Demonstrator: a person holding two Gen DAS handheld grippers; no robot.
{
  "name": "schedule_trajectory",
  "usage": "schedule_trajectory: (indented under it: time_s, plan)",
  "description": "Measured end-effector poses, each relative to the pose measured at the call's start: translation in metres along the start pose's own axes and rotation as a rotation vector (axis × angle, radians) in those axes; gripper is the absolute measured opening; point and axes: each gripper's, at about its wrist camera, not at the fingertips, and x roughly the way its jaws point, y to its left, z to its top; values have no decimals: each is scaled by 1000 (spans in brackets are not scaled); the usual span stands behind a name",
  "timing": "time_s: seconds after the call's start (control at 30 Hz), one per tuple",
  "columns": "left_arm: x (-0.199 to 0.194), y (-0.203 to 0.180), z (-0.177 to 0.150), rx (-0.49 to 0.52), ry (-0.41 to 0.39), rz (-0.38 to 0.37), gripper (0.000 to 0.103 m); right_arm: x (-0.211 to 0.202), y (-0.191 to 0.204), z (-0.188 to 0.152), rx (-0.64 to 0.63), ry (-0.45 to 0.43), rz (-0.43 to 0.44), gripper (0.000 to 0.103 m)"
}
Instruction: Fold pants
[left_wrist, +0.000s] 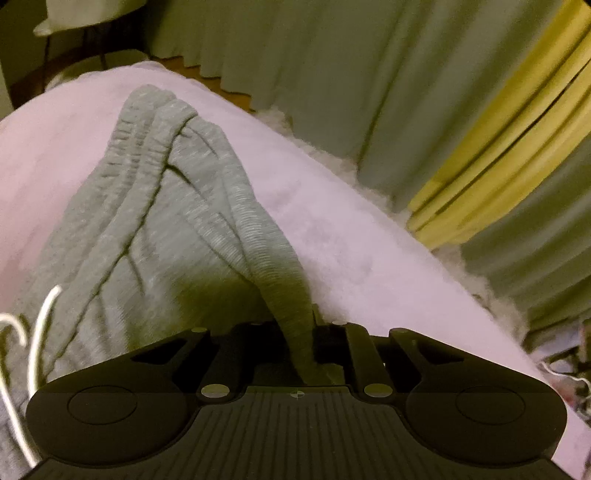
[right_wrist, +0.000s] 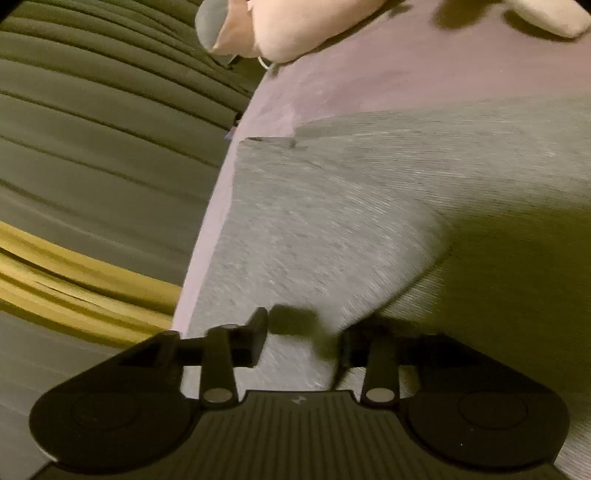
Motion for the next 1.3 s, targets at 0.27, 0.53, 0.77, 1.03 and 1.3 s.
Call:
schedule_trajectory:
  time_s: [0.27, 0.53, 0.77, 1.03, 1.3]
  plan:
    - [-114, 19, -8, 12, -108, -209, 11, -40, 71, 33, -124, 0, 101, 5]
    - [-200, 127, -91, -76, -111, -432, 17, -160, 55, 69, -168, -83, 371, 5]
    - [-134, 199, -178, -119, 139, -128, 20, -114, -65, 34, -247, 143, -155, 6]
    - [-155, 202, -182, -149, 67, -88, 72, -123, -76, 29, -242, 145, -166, 8]
    - [-141, 208, -186, -178, 97, -99, 58, -111, -81, 30, -134, 145, -105, 9]
